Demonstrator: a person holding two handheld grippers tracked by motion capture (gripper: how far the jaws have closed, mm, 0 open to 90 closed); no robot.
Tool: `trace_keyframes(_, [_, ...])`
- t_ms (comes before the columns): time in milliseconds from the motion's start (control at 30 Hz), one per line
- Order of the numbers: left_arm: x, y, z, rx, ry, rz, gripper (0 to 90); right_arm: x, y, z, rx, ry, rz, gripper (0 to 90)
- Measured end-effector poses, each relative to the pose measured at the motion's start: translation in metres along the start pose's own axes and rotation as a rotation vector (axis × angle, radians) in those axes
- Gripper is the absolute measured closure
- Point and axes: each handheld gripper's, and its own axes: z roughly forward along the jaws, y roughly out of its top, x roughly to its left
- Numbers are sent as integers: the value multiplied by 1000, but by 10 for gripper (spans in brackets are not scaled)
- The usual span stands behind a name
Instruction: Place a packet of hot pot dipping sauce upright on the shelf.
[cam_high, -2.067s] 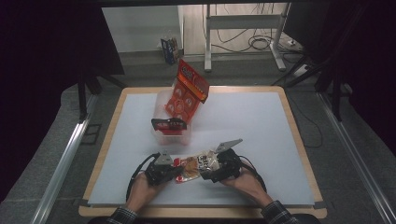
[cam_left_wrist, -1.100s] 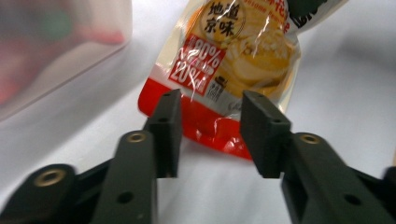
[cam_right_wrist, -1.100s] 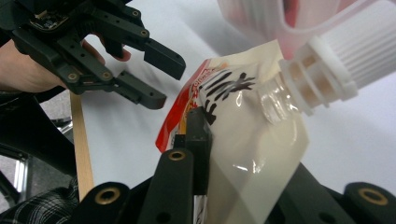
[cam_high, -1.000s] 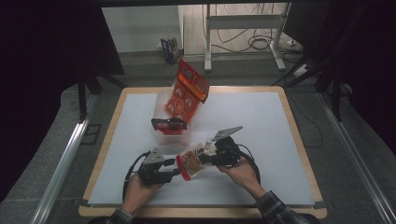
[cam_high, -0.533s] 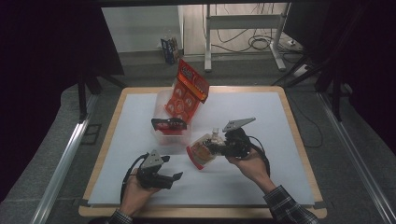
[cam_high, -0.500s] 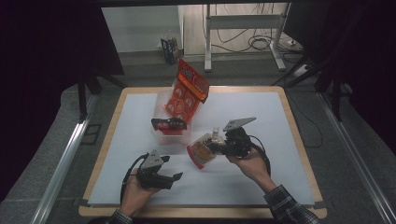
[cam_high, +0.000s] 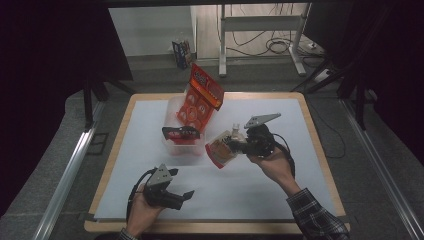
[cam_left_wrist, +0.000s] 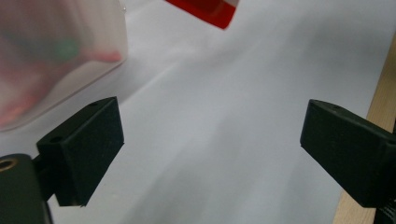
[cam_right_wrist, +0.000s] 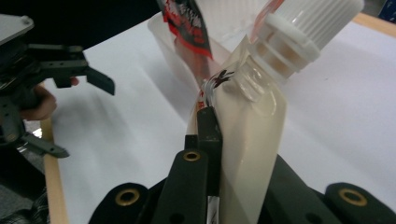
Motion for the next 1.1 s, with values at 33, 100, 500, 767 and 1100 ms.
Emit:
trace_keyframes(33, [-1,-1,-1,2,5,3,48,-1,2,0,3,-3,-2,878])
trace_keyframes(100, [-3,-3,-3,6,10,6,41,-4,6,0,7,-10,-12,878])
trace_keyframes(500, [-4,-7,-8,11,25,7,34,-13,34,12,52,-33,-76,881])
trace_keyframes(767, [-4,-8,-8,20,32,12,32,-21,44,33,129,-40,-116,881])
trace_keyframes(1100, [-4,-8,-8,23,34,14,32,-25,61,42,169,-26,-178,882])
